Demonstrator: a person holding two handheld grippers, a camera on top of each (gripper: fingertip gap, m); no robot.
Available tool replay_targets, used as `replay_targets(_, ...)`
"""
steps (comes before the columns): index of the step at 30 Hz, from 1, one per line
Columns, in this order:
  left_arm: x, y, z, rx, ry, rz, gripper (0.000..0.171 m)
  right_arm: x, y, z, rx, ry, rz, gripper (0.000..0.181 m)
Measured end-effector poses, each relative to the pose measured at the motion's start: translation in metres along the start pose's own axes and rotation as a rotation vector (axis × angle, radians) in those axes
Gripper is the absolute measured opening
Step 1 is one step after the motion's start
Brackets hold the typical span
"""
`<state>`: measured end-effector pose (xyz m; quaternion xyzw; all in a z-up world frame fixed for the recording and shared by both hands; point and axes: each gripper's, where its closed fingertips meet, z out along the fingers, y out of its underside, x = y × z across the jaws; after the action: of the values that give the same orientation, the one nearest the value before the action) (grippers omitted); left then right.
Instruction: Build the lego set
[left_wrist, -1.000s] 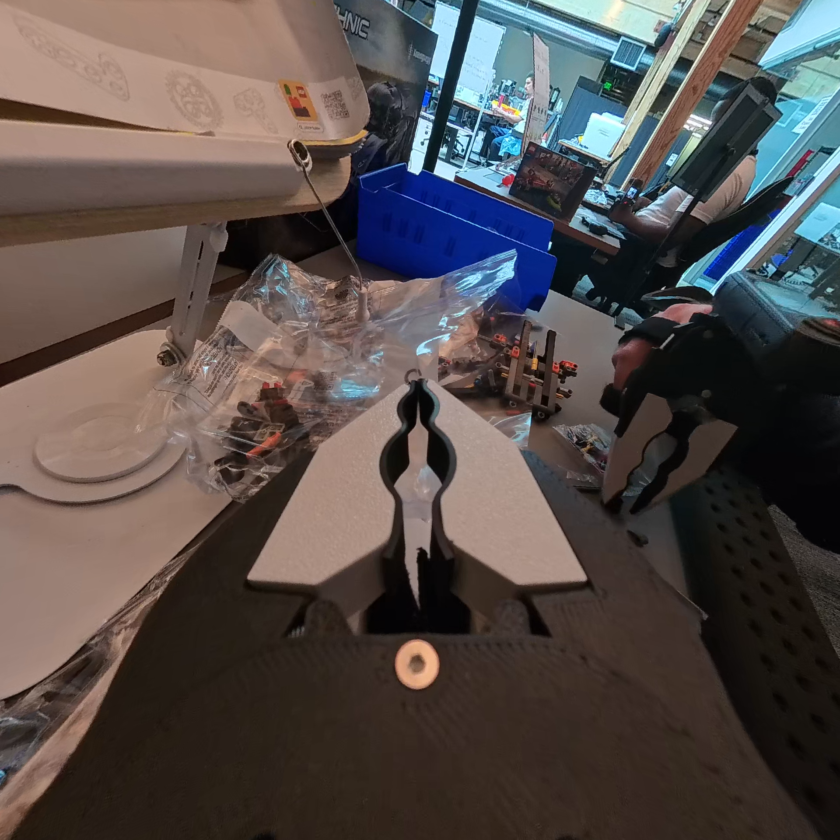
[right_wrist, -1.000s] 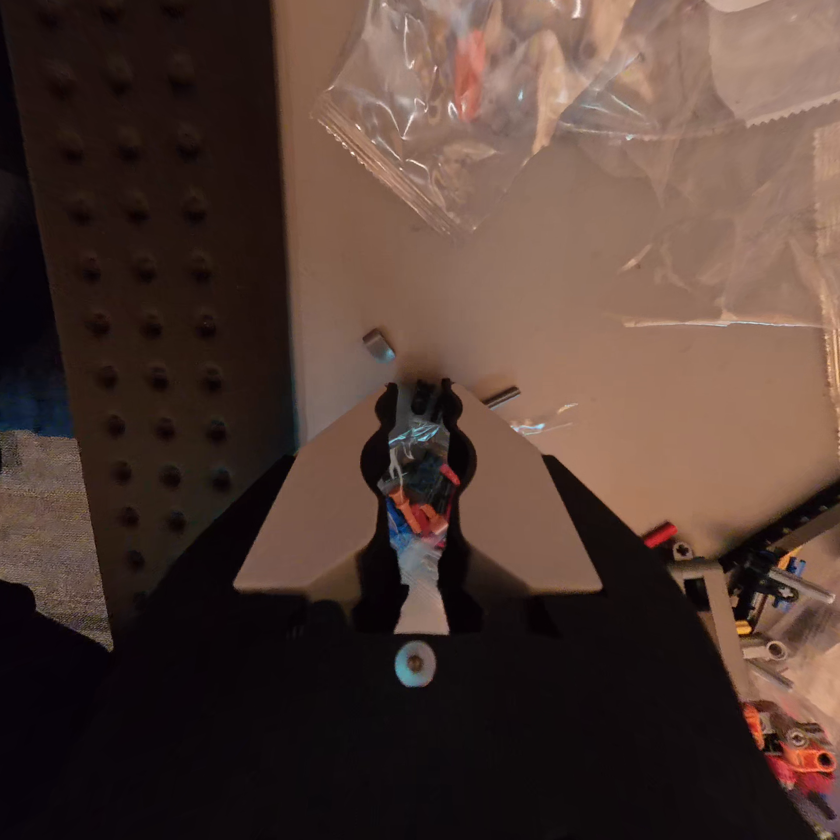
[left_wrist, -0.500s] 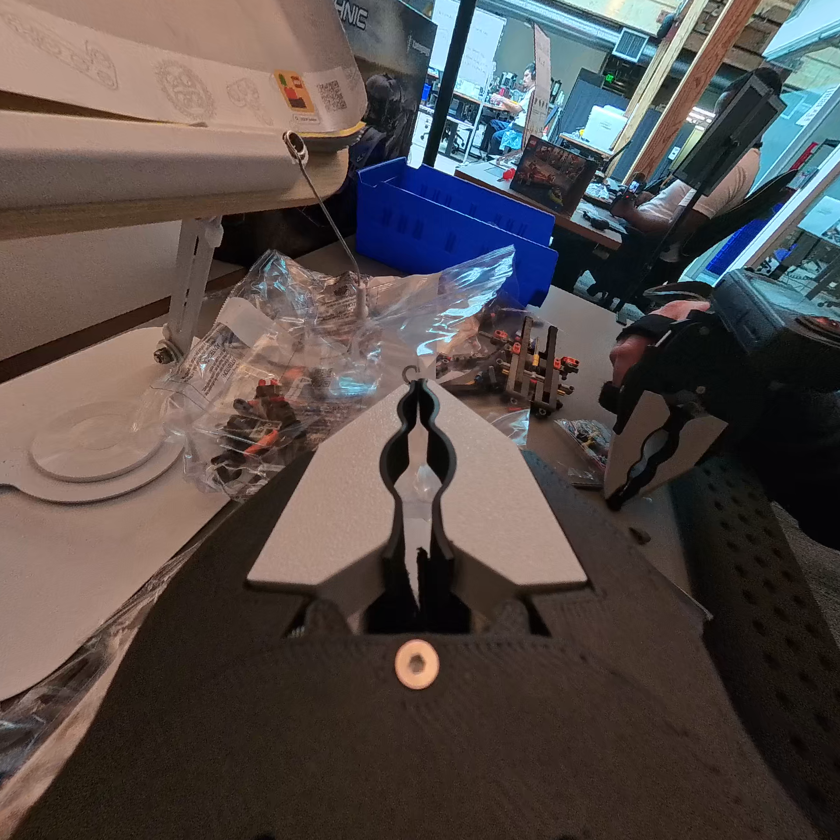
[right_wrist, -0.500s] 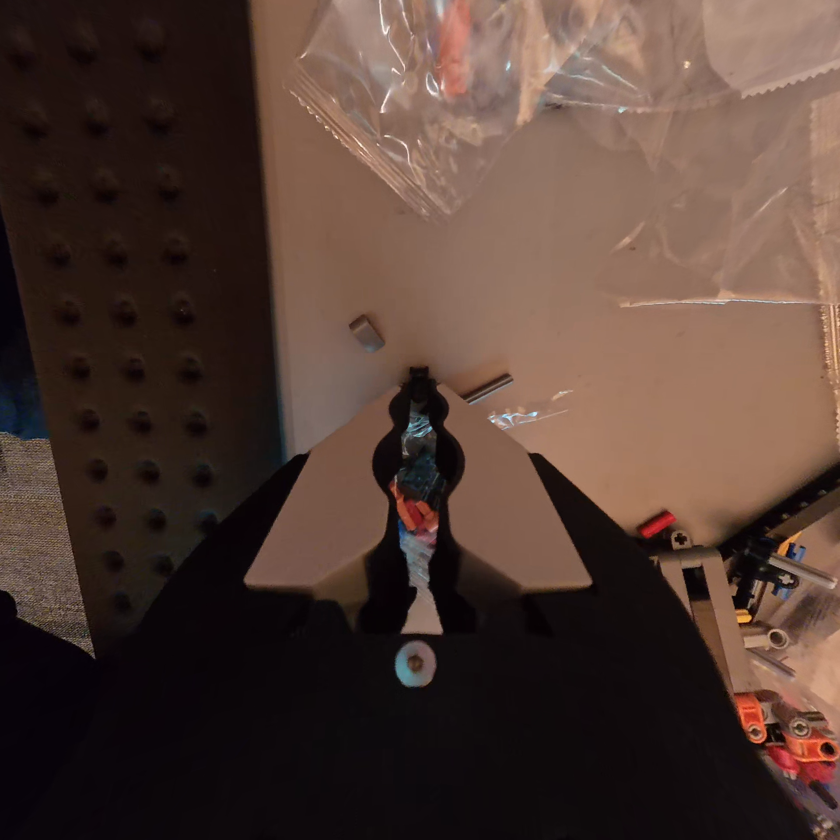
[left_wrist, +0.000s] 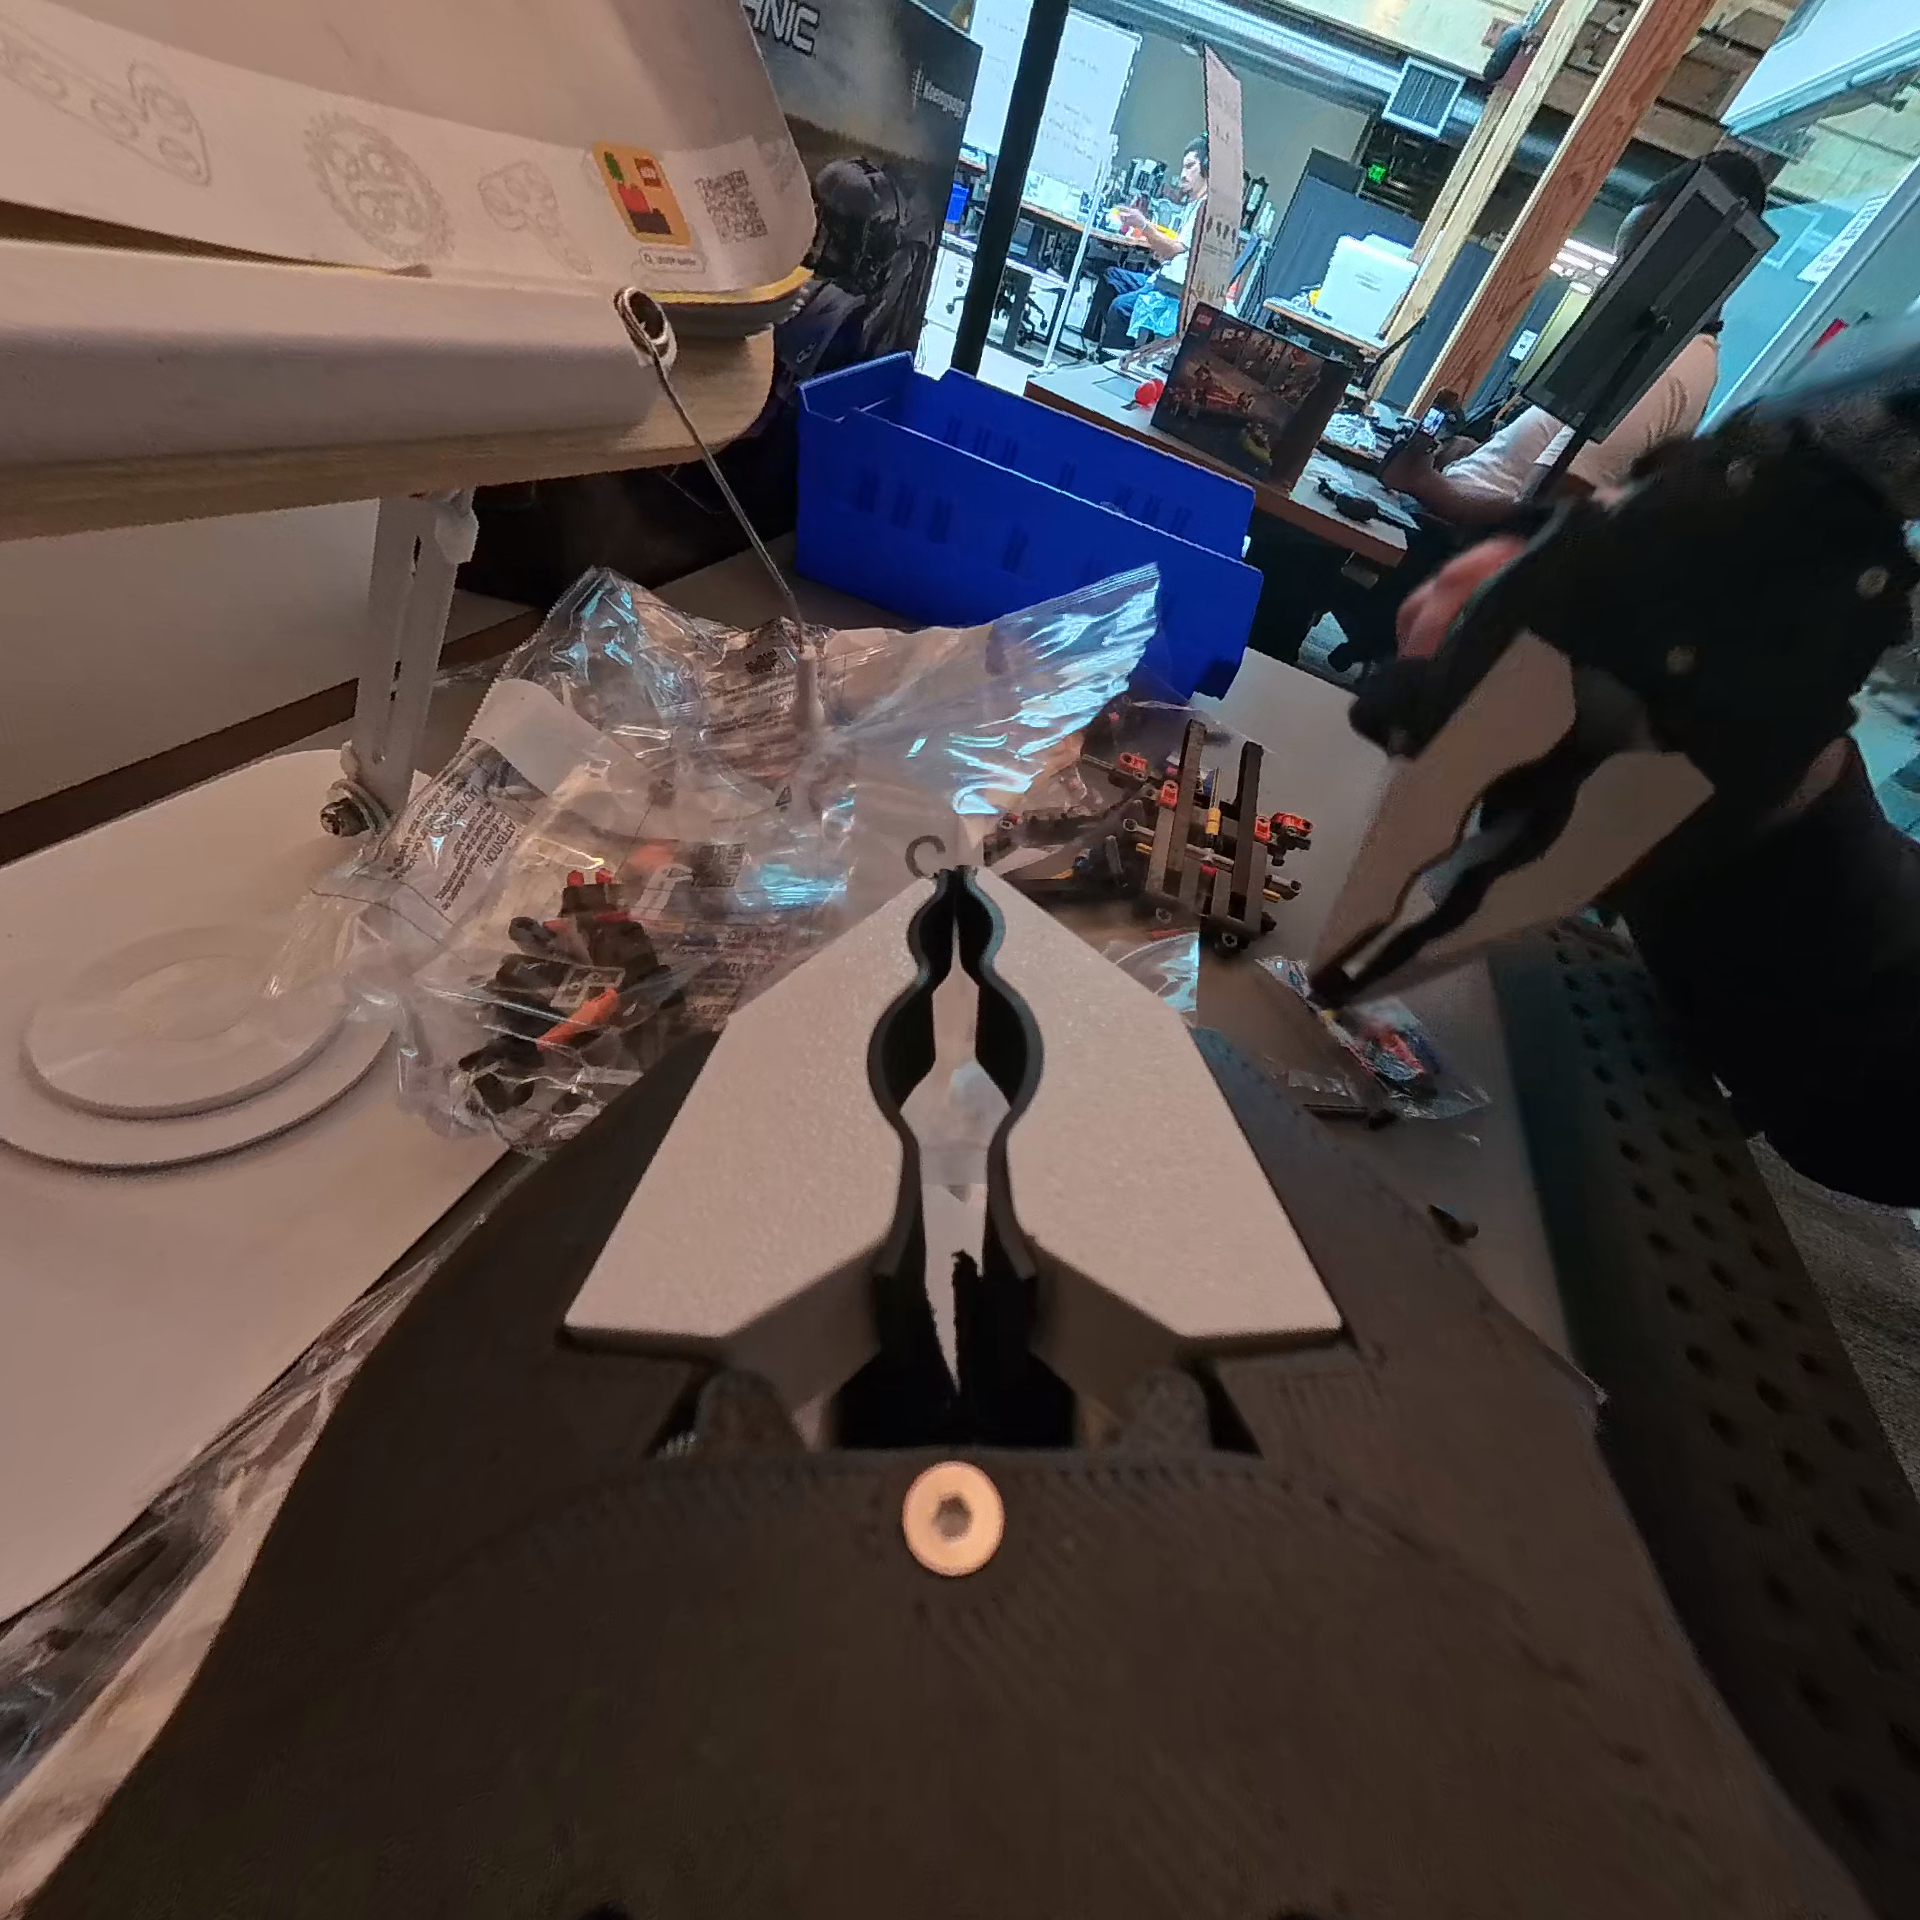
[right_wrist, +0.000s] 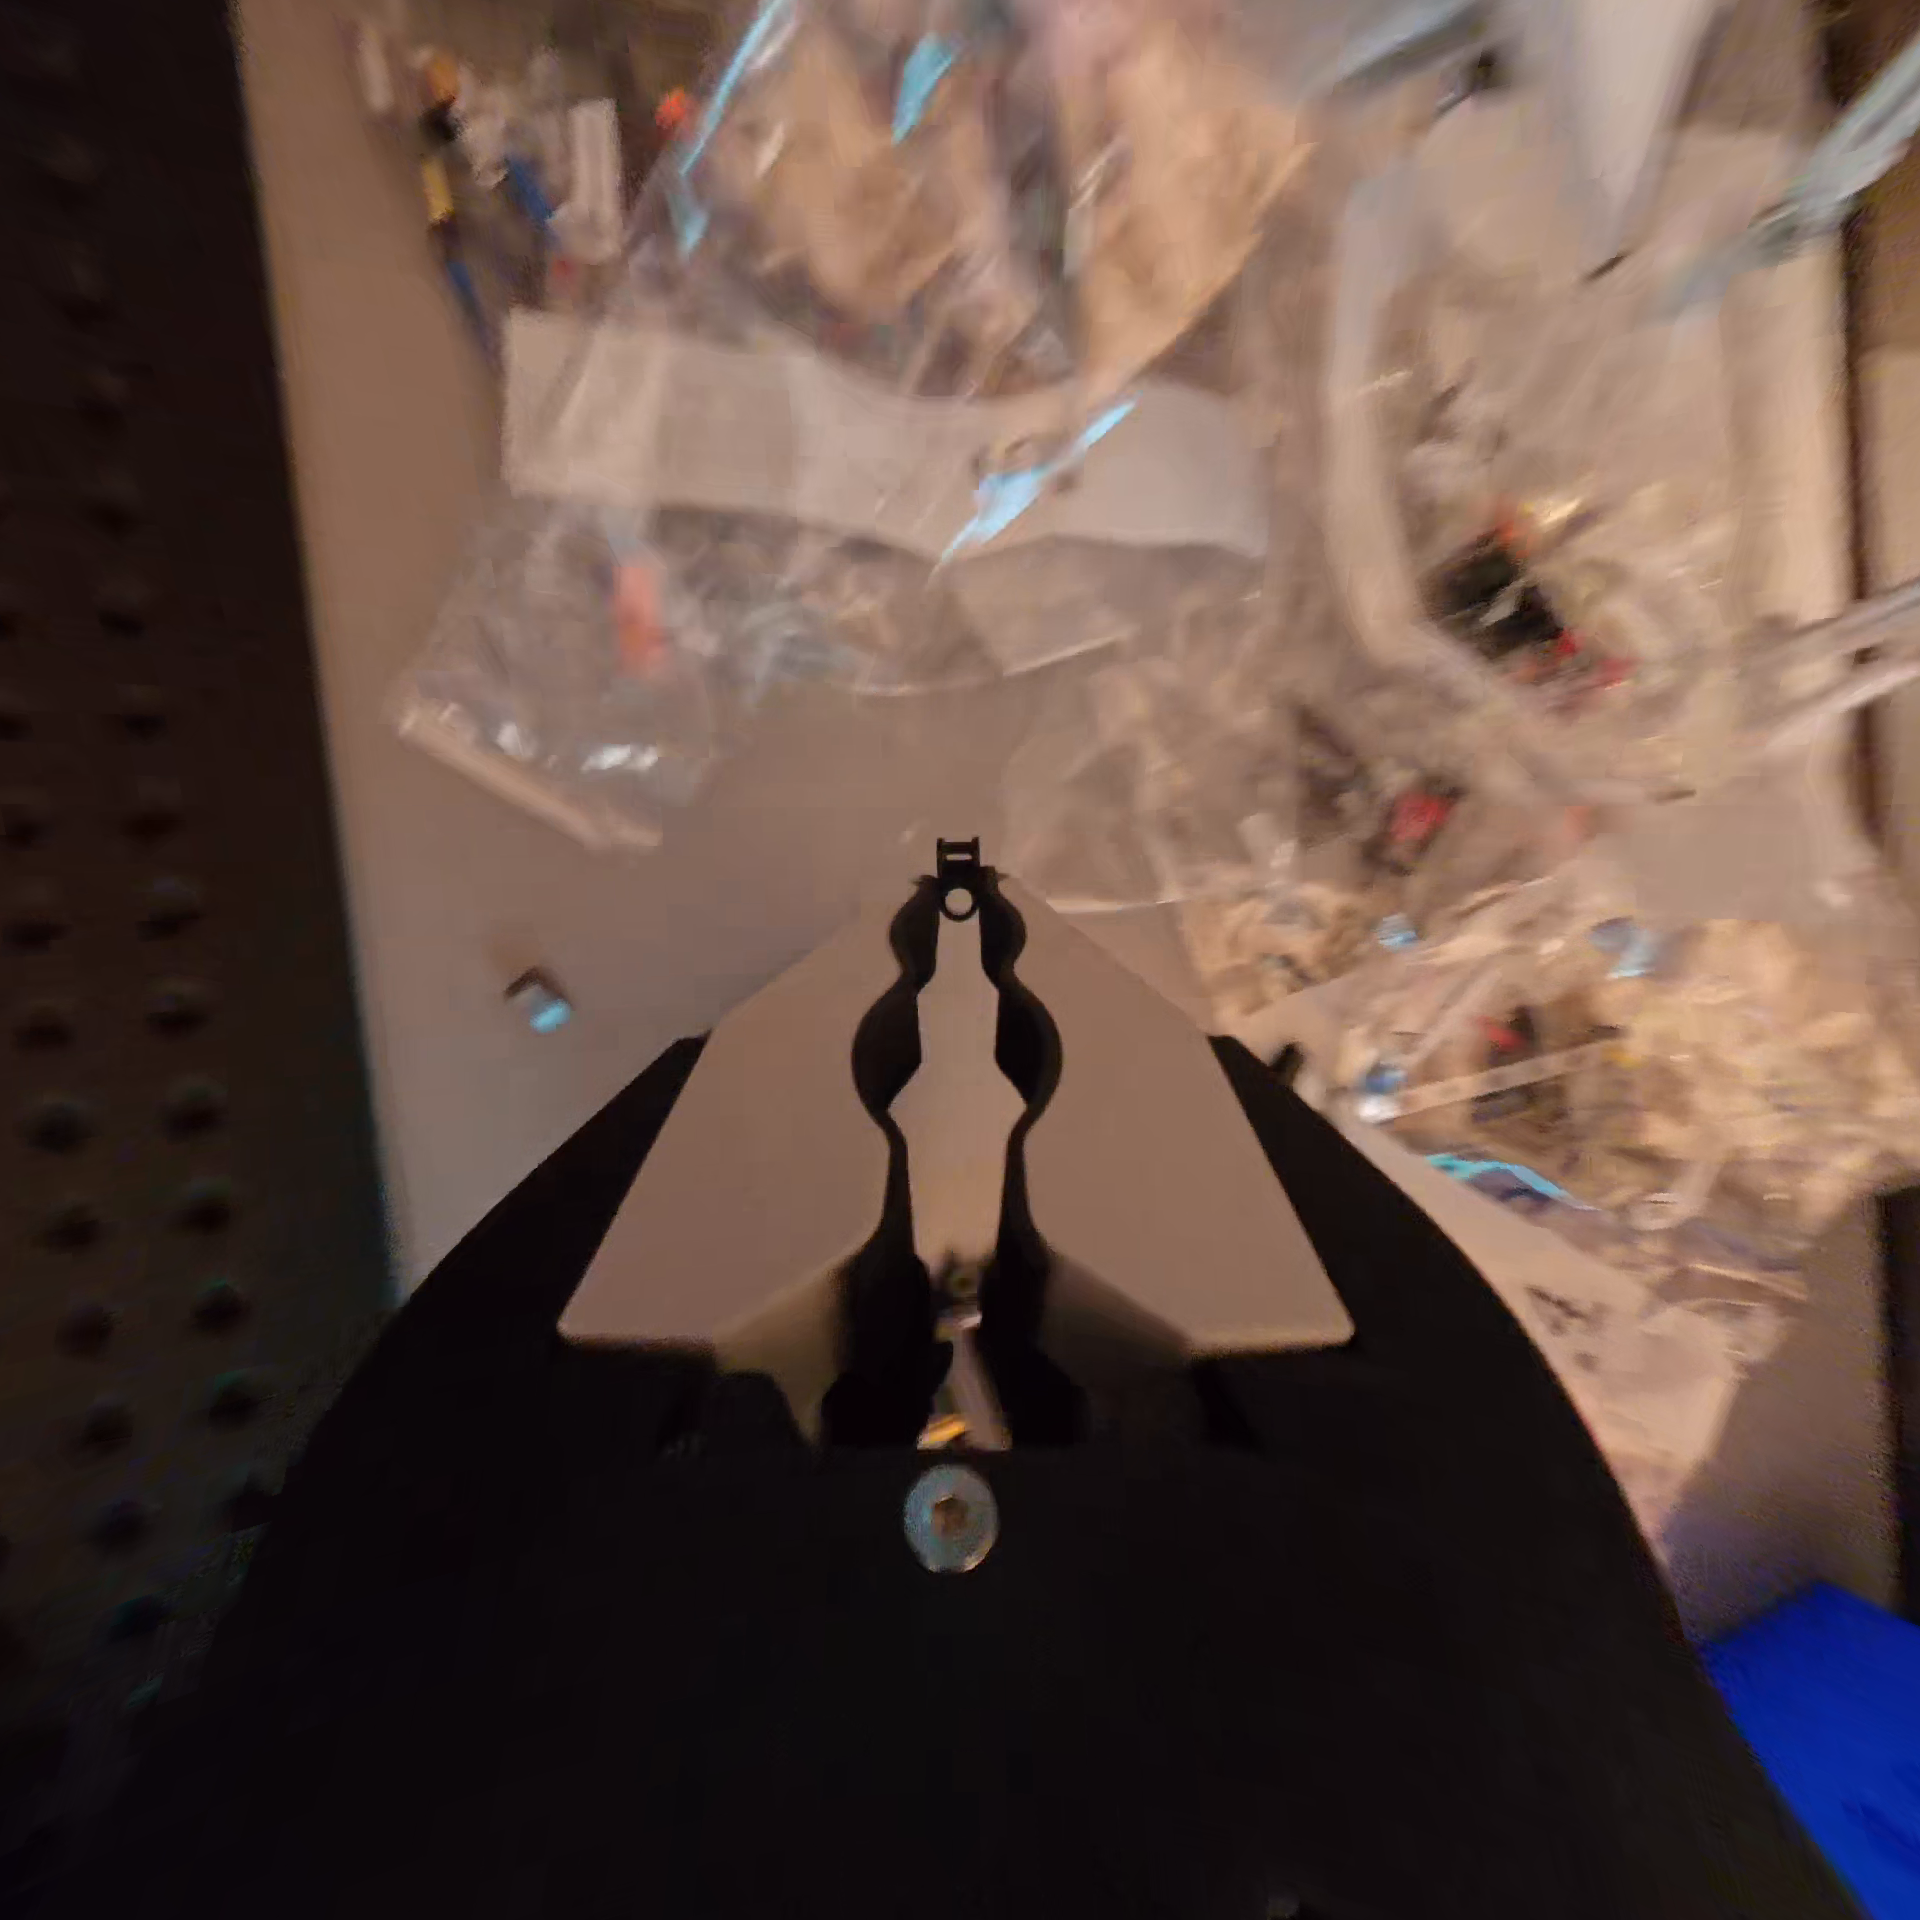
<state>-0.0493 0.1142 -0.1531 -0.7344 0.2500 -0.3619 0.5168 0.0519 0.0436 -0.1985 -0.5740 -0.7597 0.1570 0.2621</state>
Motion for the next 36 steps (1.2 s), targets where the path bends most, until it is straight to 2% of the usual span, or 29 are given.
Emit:
replay_targets(4, 0.002, 0.001, 0.001, -0.003, 0.005, 0.001, 0.000, 0.040, -0.046, -0.005, 0.092, 0.098, -0.017, 0.004)
replay_targets(7, 0.002, 0.000, 0.001, 0.000, 0.007, 0.001, 0.000, 0.059, -0.065, 0.003, 0.089, 0.105, -0.024, 0.004)
replay_targets(14, 0.004, -0.001, 0.002, 0.004, 0.014, 0.001, 0.000, 0.080, -0.062, 0.035, 0.004, 0.159, -0.018, 0.004)
replay_targets(23, 0.003, 0.000, 0.003, 0.000, 0.013, 0.000, 0.000, 0.093, -0.067, 0.037, 0.055, 0.223, 0.032, 0.011)
replay_targets(27, 0.003, 0.000, 0.003, -0.002, 0.014, 0.001, 0.000, 0.090, -0.062, 0.027, 0.041, 0.236, 0.027, 0.013)
replay_targets(30, 0.002, 0.000, 0.003, -0.001, 0.011, 0.000, 0.000, 0.075, -0.054, 0.013, 0.052, 0.192, 0.039, 0.013)
replay_targets(36, 0.002, 0.001, 0.003, -0.003, 0.009, 0.000, 0.000, 0.025, -0.004, 0.005, -0.004, 0.058, 0.078, 0.014)
